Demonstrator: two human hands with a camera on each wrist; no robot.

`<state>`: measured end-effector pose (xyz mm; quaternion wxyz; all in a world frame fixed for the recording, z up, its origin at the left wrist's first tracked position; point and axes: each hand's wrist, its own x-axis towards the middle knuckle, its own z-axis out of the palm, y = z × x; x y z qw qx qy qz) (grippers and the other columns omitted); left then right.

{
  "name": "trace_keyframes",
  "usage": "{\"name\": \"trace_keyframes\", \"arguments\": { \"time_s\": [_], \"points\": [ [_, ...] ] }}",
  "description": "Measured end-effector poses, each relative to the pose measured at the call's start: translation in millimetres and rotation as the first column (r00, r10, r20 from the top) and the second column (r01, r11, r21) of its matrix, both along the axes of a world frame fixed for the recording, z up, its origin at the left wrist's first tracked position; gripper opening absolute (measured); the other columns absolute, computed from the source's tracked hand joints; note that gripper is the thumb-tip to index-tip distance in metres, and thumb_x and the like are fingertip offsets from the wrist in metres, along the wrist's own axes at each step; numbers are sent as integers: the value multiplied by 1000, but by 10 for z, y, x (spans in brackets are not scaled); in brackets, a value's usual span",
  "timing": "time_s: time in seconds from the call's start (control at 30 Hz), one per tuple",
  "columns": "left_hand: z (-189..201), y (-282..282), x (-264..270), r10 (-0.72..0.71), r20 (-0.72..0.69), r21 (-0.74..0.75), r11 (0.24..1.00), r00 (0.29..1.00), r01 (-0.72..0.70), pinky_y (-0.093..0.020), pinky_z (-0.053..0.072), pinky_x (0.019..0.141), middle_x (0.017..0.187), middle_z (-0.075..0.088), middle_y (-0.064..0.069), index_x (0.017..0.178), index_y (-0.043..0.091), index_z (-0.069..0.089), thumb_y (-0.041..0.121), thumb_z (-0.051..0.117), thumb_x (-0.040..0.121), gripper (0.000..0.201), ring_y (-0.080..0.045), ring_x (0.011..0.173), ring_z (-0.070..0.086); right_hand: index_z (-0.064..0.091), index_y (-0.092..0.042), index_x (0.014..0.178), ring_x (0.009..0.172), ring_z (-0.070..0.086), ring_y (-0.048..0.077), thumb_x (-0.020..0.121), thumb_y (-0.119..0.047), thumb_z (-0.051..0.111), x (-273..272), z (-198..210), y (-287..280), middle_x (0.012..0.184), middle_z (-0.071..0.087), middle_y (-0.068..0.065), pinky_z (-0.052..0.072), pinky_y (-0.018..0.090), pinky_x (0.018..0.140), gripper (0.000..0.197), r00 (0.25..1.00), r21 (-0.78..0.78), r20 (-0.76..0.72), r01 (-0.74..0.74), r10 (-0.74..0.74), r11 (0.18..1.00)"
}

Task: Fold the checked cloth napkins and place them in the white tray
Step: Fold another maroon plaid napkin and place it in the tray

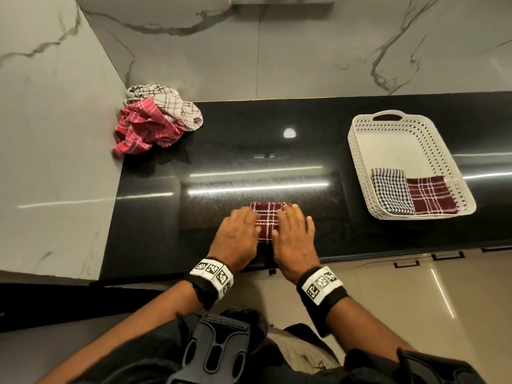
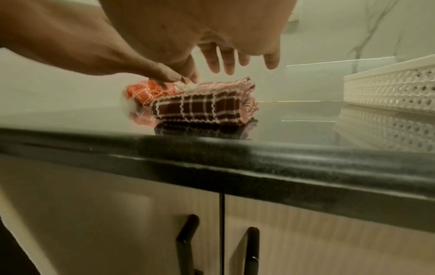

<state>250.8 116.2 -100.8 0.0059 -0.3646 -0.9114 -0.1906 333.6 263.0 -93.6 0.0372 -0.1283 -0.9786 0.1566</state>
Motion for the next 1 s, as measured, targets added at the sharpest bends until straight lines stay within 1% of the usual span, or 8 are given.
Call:
{"name": "trace_keyframes", "arguments": {
  "time_s": [0.1, 0.17, 0.33, 0.5, 0.67, 0.77, 0.87, 1.0],
  "points": [
    [-146, 59, -18, -192, 31, -217, 957, 981, 194, -45, 15, 124, 165, 13, -6, 157, 14, 21, 30, 34, 103, 58, -25, 153, 10, 2, -12, 159, 152, -17, 23, 104, -37, 27, -74, -118, 8, 166, -8, 6, -9, 55, 120, 65, 964, -5, 241, -118, 116, 993],
    [-176, 91, -83, -192, 118, -309, 925, 974, 219, -44, 3, 125, 165, -9, -3, 159, 16, 2, 34, 25, 104, 62, -20, 153, -11, -8, -14, 158, 150, -23, 20, 104, -45, 24, -121, -203, 112, 164, -19, 5, -7, 55, 122, 70, 939, -24, 324, -115, 116, 993],
    [-107, 210, -239, -115, 238, -425, 880, 964, 210, -46, -3, 124, 164, -19, -5, 158, 14, -8, 36, 28, 102, 71, -19, 151, -17, -15, -15, 156, 147, -29, 17, 102, -54, 20, -218, -280, 259, 161, -30, 2, -4, 52, 123, 76, 903, -105, 395, -142, 173, 984],
    [3, 347, -484, -56, 396, -298, 936, 917, 186, -47, 15, 123, 164, 14, -5, 158, 14, 13, 45, 40, 99, 71, -26, 151, 12, -10, -14, 158, 152, -15, 21, 102, -52, 33, -216, -167, 278, 165, -21, 5, 1, 46, 124, 79, 952, -289, 298, 25, 65, 957],
    [40, 393, -734, 41, 423, -262, 962, 905, 79, -42, 39, 109, 134, 49, -4, 140, 19, 46, 48, 69, 86, 65, -25, 126, 45, 47, -11, 133, 120, 49, 30, 95, -38, 58, -40, -139, 317, 131, 49, 12, 44, 44, 103, 48, 936, -347, 215, 340, -279, 874],
    [107, 459, -751, 136, 540, -268, 963, 830, 17, -35, 48, 96, 118, 62, -3, 119, 15, 62, 41, 82, 77, 54, -22, 112, 58, 58, -15, 112, 101, 58, 27, 92, -37, 63, -48, -141, 325, 113, 52, 7, 50, 42, 93, 31, 928, -396, 292, 337, -231, 854],
    [153, 489, -765, 143, 660, -226, 974, 738, 13, -30, 53, 79, 99, 71, -3, 94, 18, 64, 31, 84, 77, 29, -17, 88, 65, 59, -15, 117, 100, 59, 24, 91, -35, 67, -49, -100, 374, 114, 52, 6, 49, 40, 95, 34, 933, -429, 297, 320, -203, 845],
    [112, 465, -807, 0, 833, -9, 1000, 553, 13, -44, 56, 91, 113, 68, -5, 114, 23, 53, 28, 77, 85, 38, -21, 99, 69, 57, -17, 130, 107, 59, 19, 92, -37, 67, 19, -70, 562, 119, 56, 3, 48, 36, 99, 44, 937, -554, 303, 320, -171, 769]
  ]
}}
